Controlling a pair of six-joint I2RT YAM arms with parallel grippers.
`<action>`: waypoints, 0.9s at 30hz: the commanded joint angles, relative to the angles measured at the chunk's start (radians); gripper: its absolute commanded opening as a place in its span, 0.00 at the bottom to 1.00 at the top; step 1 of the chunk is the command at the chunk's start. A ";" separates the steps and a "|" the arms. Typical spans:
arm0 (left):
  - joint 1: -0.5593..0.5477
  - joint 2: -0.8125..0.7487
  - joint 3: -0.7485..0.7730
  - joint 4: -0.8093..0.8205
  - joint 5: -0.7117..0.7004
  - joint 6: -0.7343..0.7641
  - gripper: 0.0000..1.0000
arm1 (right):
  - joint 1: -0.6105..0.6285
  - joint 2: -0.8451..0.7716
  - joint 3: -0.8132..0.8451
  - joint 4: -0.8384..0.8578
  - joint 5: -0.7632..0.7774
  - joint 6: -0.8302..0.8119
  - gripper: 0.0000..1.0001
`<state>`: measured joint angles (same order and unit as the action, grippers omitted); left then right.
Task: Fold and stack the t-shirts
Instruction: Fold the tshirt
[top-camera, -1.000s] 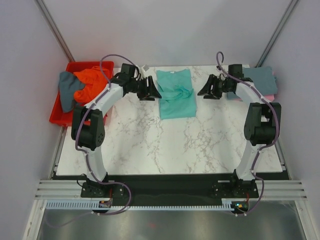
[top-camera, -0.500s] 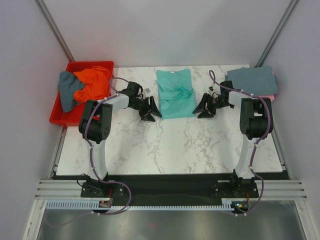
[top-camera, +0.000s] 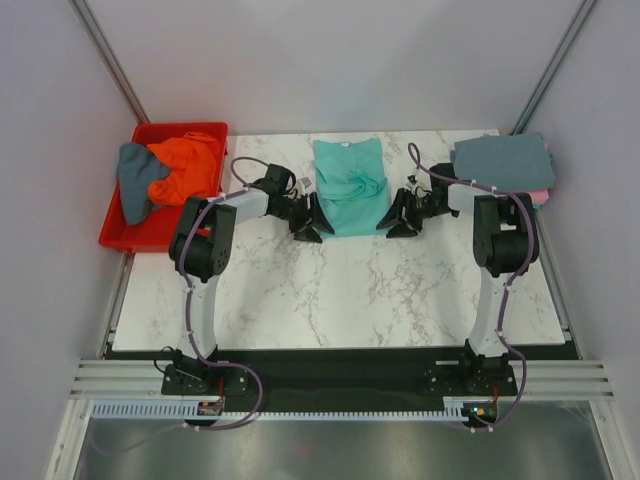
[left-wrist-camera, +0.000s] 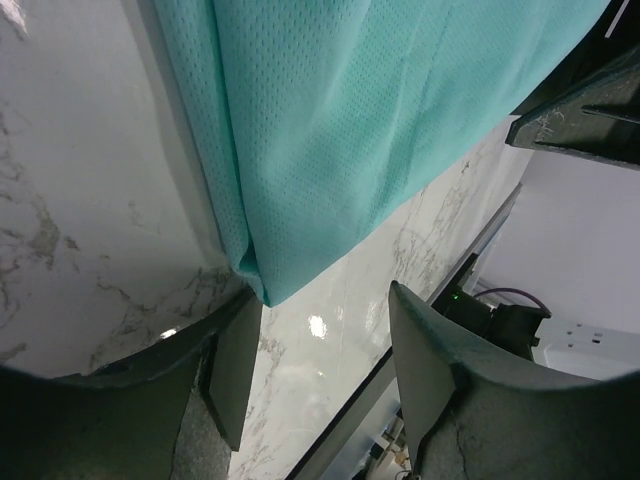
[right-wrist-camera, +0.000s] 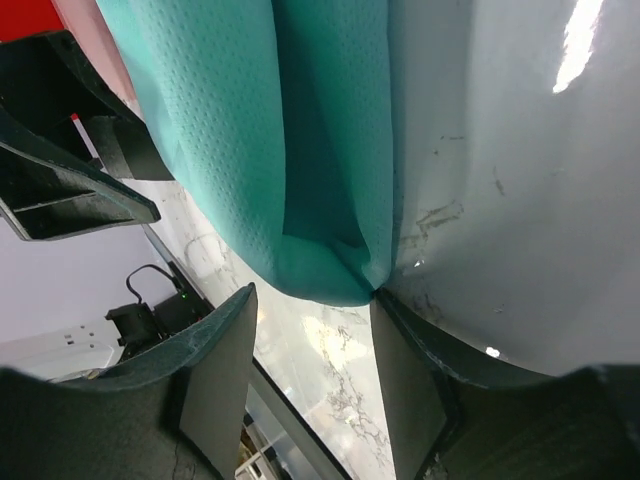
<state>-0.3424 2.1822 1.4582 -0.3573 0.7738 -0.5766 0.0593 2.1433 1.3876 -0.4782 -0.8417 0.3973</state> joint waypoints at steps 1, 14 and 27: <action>-0.003 0.027 0.011 0.020 -0.010 -0.022 0.62 | 0.019 0.036 0.025 0.023 0.023 -0.003 0.58; -0.003 0.054 0.044 0.024 -0.077 -0.037 0.45 | 0.005 0.021 0.008 0.012 0.099 -0.031 0.57; -0.003 0.056 0.042 0.040 -0.065 -0.022 0.15 | -0.003 0.072 0.079 0.012 0.148 -0.080 0.36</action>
<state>-0.3428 2.2322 1.4986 -0.3428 0.7338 -0.5957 0.0628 2.1849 1.4456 -0.4862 -0.7971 0.3698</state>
